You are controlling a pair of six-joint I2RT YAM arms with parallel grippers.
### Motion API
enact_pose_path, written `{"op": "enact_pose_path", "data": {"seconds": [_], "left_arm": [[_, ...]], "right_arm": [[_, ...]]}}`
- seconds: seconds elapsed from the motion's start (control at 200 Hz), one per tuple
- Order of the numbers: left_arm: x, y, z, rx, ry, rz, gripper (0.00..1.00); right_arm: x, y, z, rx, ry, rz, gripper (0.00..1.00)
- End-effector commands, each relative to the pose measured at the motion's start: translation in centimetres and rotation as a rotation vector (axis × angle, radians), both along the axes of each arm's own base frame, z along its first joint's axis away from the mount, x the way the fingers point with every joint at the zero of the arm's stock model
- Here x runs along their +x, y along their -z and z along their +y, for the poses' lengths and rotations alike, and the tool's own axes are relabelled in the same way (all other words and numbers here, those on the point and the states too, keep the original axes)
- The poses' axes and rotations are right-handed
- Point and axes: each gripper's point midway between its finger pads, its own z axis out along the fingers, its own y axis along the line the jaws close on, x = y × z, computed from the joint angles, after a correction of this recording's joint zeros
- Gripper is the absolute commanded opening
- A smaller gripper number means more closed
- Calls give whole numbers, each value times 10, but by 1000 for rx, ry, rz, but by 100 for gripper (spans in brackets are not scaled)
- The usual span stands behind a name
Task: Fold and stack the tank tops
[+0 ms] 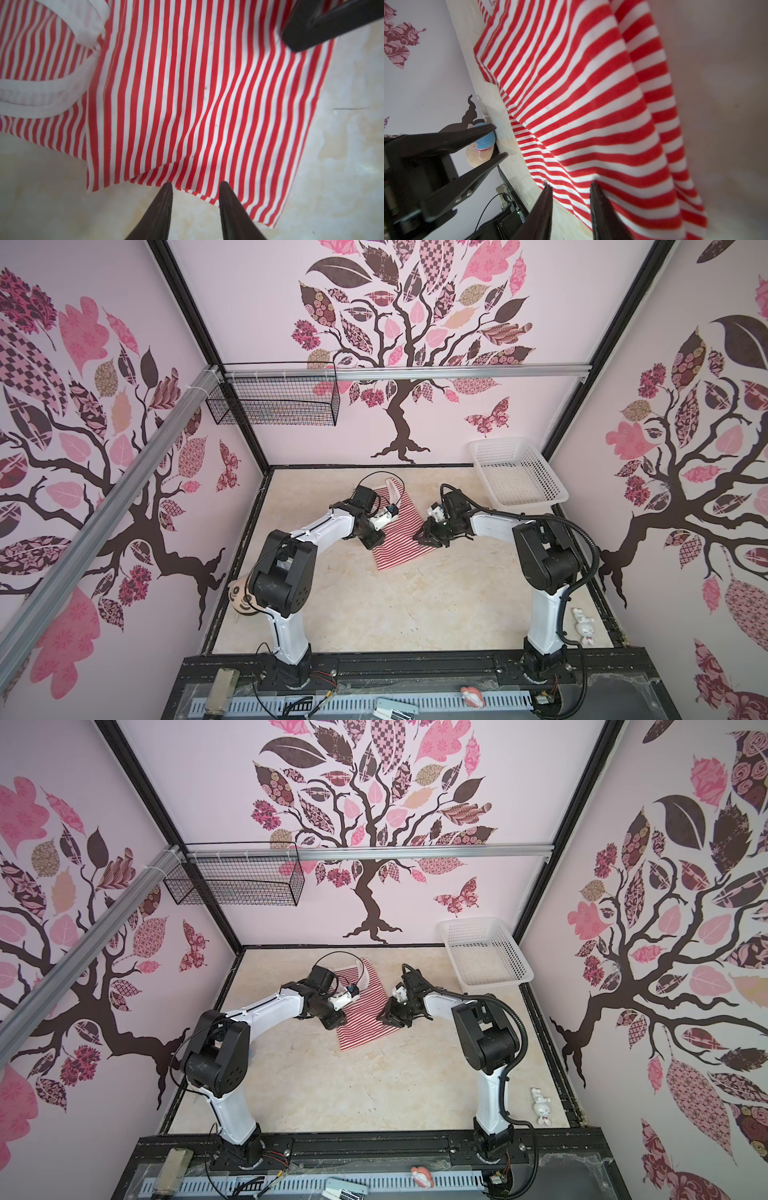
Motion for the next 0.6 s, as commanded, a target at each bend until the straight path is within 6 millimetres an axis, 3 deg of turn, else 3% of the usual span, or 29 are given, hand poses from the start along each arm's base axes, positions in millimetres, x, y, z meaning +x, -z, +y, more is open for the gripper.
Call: {"op": "enact_pose_path", "data": {"seconds": [0.0, 0.2, 0.445, 0.525, 0.595], "left_arm": [[-6, 18, 14, 59, 5, 37, 41], [-21, 39, 29, 144, 14, 102, 41], [-39, 47, 39, 195, 54, 148, 38], [-37, 41, 46, 220, 52, 112, 37], [-32, 24, 45, 188, 36, 60, 37]], "right_arm": [[11, -6, -1, 6, 2, -25, 34], [2, 3, -5, -5, 10, 0, 34], [-12, 24, -14, -40, 24, 36, 34], [-14, 25, -15, -45, 25, 36, 34], [-14, 18, -14, -33, 21, 27, 34]]}}
